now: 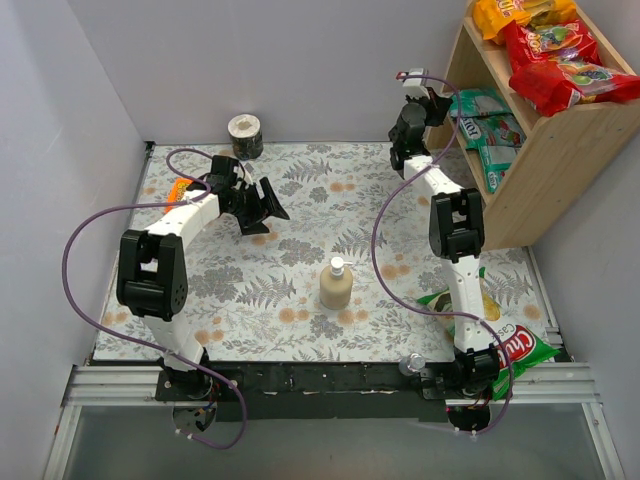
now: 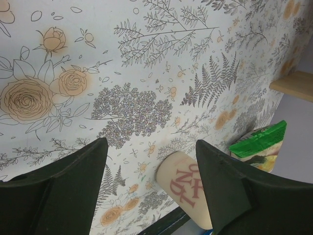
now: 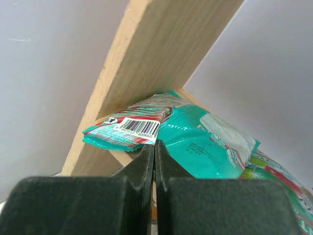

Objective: Place and organize the candy bags onto the shelf

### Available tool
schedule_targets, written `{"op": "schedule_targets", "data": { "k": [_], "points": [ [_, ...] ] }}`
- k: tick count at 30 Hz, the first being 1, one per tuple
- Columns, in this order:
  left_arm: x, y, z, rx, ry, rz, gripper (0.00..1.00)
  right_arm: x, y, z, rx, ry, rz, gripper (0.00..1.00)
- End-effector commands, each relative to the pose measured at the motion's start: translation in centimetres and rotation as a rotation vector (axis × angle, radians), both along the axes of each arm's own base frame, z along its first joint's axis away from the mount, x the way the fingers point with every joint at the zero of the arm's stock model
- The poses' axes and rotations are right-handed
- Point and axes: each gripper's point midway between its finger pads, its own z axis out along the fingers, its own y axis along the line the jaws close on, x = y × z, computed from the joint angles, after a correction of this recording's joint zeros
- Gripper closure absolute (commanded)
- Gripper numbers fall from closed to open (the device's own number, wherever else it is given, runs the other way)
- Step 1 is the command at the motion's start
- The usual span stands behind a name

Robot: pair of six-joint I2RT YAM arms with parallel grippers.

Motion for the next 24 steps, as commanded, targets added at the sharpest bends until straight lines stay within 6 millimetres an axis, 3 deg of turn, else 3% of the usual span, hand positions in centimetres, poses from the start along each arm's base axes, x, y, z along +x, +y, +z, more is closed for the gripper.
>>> {"op": "schedule_targets", "data": {
  "k": [1, 6, 12, 14, 16, 17, 19, 20, 24],
  "points": [
    [-0.1, -0.1, 0.3, 0.006, -0.011, -0.015, 0.28, -1.1, -2.6, 3.5, 0.117, -0.156, -0.032, 0.99],
    [0.0, -0.2, 0.2, 0.007, -0.011, -0.016, 0.28, -0.5, -2.3, 4.5, 0.113, -0.159, 0.014, 0.99],
    [0.0, -0.2, 0.0, 0.006, -0.008, -0.017, 0.28, 0.3, -2.0, 2.7, 0.101, -0.11, 0.015, 0.99],
    [0.0, -0.2, -0.1, 0.008, -0.007, -0.016, 0.28, 0.4, -1.9, 2.4, 0.107, -0.096, 0.026, 0.89],
    [0.0, -0.3, -0.1, 0.008, -0.008, -0.02, 0.28, 0.3, -1.2, 2.5, 0.105, -0.068, 0.036, 0.68],
    [0.0, -0.3, 0.0, 0.008, -0.008, -0.02, 0.28, 0.1, -0.5, 3.6, 0.105, -0.077, 0.058, 0.63],
    [0.2, -0.4, 0.1, 0.007, -0.012, -0.018, 0.28, -0.1, 0.8, 3.6, 0.091, -0.059, 0.098, 0.53],
    [0.2, -0.4, 0.1, 0.007, -0.013, -0.02, 0.28, -0.4, 1.7, 4.9, 0.087, -0.077, 0.127, 0.51],
    [0.6, -0.6, 0.3, 0.006, -0.024, -0.023, 0.28, -1.3, 3.1, 6.7, 0.089, -0.107, 0.142, 0.43]
  ]
}}
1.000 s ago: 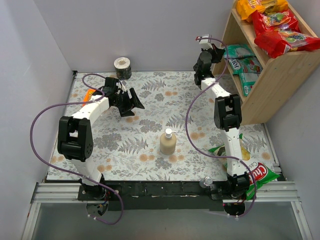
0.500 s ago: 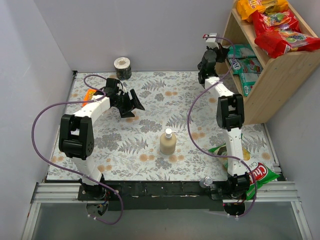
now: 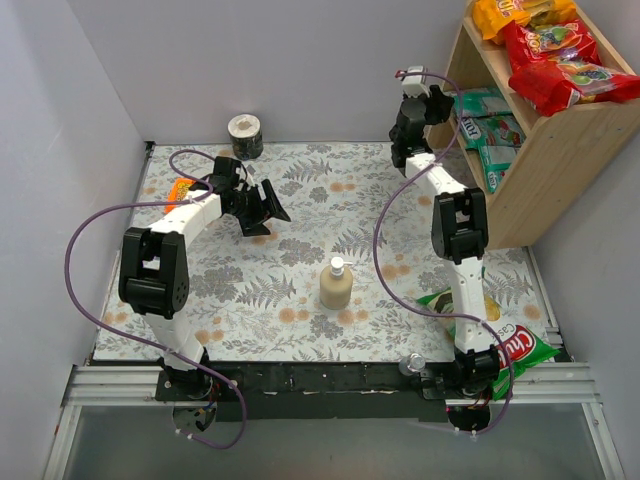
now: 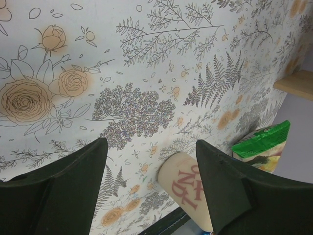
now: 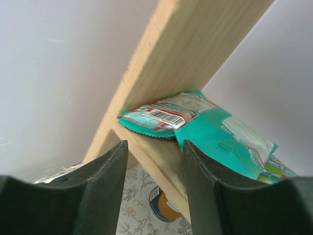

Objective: Place and organize the candy bags onto the shelf

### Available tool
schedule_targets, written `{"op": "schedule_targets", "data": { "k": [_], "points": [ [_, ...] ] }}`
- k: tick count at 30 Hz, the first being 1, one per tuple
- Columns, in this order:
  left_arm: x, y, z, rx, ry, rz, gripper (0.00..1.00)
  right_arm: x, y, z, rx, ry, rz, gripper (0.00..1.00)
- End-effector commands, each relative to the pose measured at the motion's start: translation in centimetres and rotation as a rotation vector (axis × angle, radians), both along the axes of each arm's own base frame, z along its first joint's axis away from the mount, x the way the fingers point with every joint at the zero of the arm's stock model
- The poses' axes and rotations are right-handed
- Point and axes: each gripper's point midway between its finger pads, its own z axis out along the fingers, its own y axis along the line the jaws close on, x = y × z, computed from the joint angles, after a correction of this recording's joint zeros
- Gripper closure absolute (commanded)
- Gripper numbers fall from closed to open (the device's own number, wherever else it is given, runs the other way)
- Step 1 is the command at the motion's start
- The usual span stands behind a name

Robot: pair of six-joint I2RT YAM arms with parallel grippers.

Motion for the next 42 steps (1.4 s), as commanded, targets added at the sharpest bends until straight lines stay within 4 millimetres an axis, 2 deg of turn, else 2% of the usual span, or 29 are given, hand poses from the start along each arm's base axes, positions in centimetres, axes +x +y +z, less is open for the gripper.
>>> {"op": "schedule_targets", "data": {
  "k": [1, 6, 7, 9, 10, 12, 13, 14, 16, 17, 19, 20, 22, 24, 25, 26, 27, 28, 29, 30, 31, 32, 35, 36, 37, 38, 39, 40, 42],
  "points": [
    [0.7, -0.4, 1.4, -0.003, -0.052, -0.019, 0.27, -2.1, 2.1, 7.8, 0.049, -0.149, 0.043, 0.41],
    [0.8, -0.3, 2.0, 0.003, -0.075, -0.02, 0.23, -3.0, 2.7, 9.1, 0.08, -0.156, 0.023, 0.36],
    [0.8, -0.3, 2.1, 0.004, -0.083, -0.021, 0.21, -3.4, 2.9, 9.9, 0.084, -0.167, 0.031, 0.34],
    [0.9, -0.2, 2.4, 0.007, -0.096, -0.021, 0.18, -3.8, 4.0, 9.6, 0.077, -0.144, 0.062, 0.33],
    [1.0, -0.2, 2.6, 0.008, -0.104, -0.019, 0.14, -4.3, 4.5, 10.6, 0.093, -0.157, 0.082, 0.32],
    [1.2, -0.1, 3.2, 0.013, -0.13, -0.022, 0.03, -4.6, 6.0, 10.1, 0.093, -0.106, 0.132, 0.29],
    [1.5, 0.1, 3.4, 0.028, -0.148, -0.015, 0.02, -5.1, 6.6, 11.1, 0.107, -0.109, 0.16, 0.28],
    [1.6, 0.3, 3.6, 0.037, -0.159, -0.012, 0.02, -4.9, 8.0, 9.8, 0.127, -0.044, 0.221, 0.25],
    [1.9, 0.7, 4.3, 0.063, -0.193, 0.0, 0.02, -5.5, 9.3, 10.8, 0.181, -0.018, 0.301, 0.18],
    [2.2, 1.1, 4.6, 0.083, -0.216, 0.014, 0.02, -5.7, 10.9, 9.6, 0.227, 0.04, 0.37, 0.17],
    [2.3, 1.5, 5.7, 0.096, -0.258, 0.024, 0.02, -6.8, 11.9, 10.0, 0.281, 0.081, 0.438, 0.13],
    [2.7, 1.8, 6.3, 0.11, -0.293, 0.042, 0.02, -7.5, 12.9, 8.4, 0.309, 0.159, 0.48, 0.12],
    [2.4, 2.2, 7.6, 0.118, -0.348, 0.052, 0.02, -9.0, 13.5, 7.7, 0.411, 0.192, 0.51, 0.1],
    [2.8, 2.7, 9.0, 0.132, -0.416, 0.072, 0.02, -10.6, 15.2, 6.0, 0.52, 0.27, 0.592, 0.1],
    [2.6, 3.1, 9.9, 0.14, -0.45, 0.088, 0.02, -11.9, 15.5, 6.6, 0.562, 0.275, 0.62, 0.1],
    [2.9, 3.4, 10.4, 0.15, -0.469, 0.111, 0.02, -13.1, 16.1, 4.3, 0.593, 0.351, 0.648, 0.1],
    [3.2, 4.2, 10.7, 0.182, -0.482, 0.154, 0.02, -14.0, 16.3, 3.4, 0.656, 0.367, 0.643, 0.09],
    [3.1, 4.5, 10.9, 0.188, -0.488, 0.172, 0.02, -15.3, 16.0, 4.1, 0.683, 0.357, 0.651, 0.09],
    [3.0, 4.9, 11.6, 0.195, -0.507, 0.192, 0.02, -16.6, 15.9, 1.2, 0.704, 0.422, 0.641, 0.09],
    [3.0, 5.2, 11.8, 0.205, -0.515, 0.207, 0.02, -17.5, 15.7, 0.5, 0.724, 0.433, 0.638, 0.09],
    [3.0, 5.6, 12.1, 0.214, -0.53, 0.229, 0.02, -18.7, 15.4, 1.4, 0.763, 0.41, 0.642, 0.09],
    [2.6, 5.9, 12.4, 0.218, -0.544, 0.24, 0.02, -20.1, 15.2, -1.1, 0.778, 0.467, 0.632, 0.09],
    [2.2, 6.9, 12.3, 0.252, -0.554, 0.278, 0.02, -22.7, 14.2, -0.7, 0.805, 0.45, 0.63, 0.09],
    [1.9, 7.0, 12.6, 0.254, -0.563, 0.283, 0.02, -23.8, 13.6, -2.5, 0.804, 0.481, 0.606, 0.09],
    [1.7, 7.2, 12.6, 0.258, -0.562, 0.289, 0.02, -24.7, 13.0, -1.5, 0.807, 0.452, 0.61, 0.09],
    [1.5, 7.2, 12.6, 0.256, -0.562, 0.29, 0.02, -25.1, 12.5, -1.4, 0.804, 0.437, 0.596, 0.09],
    [1.2, 7.2, 12.7, 0.252, -0.565, 0.292, 0.02, -26.1, 12.0, -2.9, 0.8, 0.459, 0.579, 0.09],
    [1.0, 7.2, 12.7, 0.246, -0.567, 0.291, 0.02, -26.8, 11.3, -1.9, 0.803, 0.424, 0.584, 0.09],
    [0.7, 7.2, 12.8, 0.238, -0.568, 0.29, 0.02, -27.7, 10.2, -2.3, 0.81, 0.396, 0.546, 0.09]
  ]
}}
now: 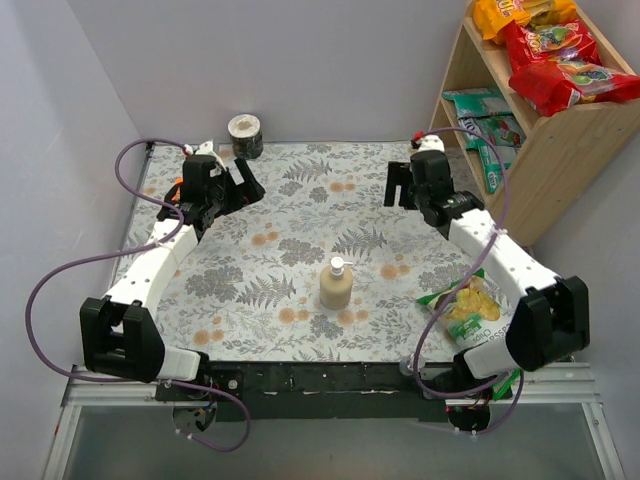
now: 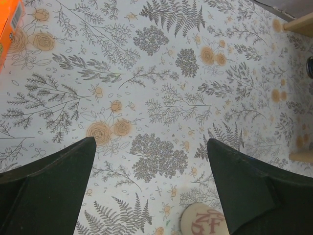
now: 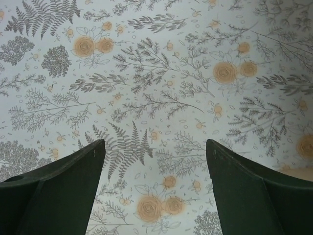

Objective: Place and organize the candy bags onto the shelf

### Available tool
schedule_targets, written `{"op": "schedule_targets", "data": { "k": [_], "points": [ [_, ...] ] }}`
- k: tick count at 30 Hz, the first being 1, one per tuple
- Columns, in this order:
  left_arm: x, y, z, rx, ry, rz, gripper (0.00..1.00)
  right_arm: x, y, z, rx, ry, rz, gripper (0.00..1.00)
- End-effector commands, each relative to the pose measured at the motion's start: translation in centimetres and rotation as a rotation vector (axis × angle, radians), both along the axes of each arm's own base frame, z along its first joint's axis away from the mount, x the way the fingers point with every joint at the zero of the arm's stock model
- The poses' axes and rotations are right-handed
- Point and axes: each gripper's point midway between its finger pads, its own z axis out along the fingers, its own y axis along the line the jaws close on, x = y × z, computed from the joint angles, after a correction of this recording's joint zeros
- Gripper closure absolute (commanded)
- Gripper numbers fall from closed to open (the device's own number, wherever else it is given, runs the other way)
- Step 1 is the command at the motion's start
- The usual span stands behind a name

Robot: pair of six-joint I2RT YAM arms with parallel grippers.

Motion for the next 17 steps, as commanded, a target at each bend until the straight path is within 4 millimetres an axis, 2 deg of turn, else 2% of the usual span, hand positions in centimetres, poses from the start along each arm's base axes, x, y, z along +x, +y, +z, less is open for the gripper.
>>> {"op": "schedule_targets", "data": {
  "k": [1, 5, 7, 8, 17],
  "points": [
    [-0.9, 0.5, 2.1, -0.005, -0.064, 0.023, 0.02, -2.2, -2.5, 2.8, 0.07, -0.119, -0.1, 0.09],
    [-1.2, 0.6, 2.4, -0.006, -0.071, 0.027, 0.02, -4.0, -5.6, 2.3, 0.052, -0.147, -0.224, 0.09],
    [-1.3, 0.4, 2.3, -0.009, -0.071, 0.014, 0.02, -4.7, -6.2, 2.4, 0.061, -0.155, -0.244, 0.09],
    [-1.3, 0.4, 2.3, -0.007, -0.07, 0.013, 0.02, -5.1, -6.9, 1.8, 0.047, -0.137, -0.266, 0.09],
    [-1.2, 0.6, 1.9, 0.0, -0.065, 0.022, 0.02, -6.5, -9.0, 1.3, 0.068, -0.144, -0.328, 0.09]
  ]
}}
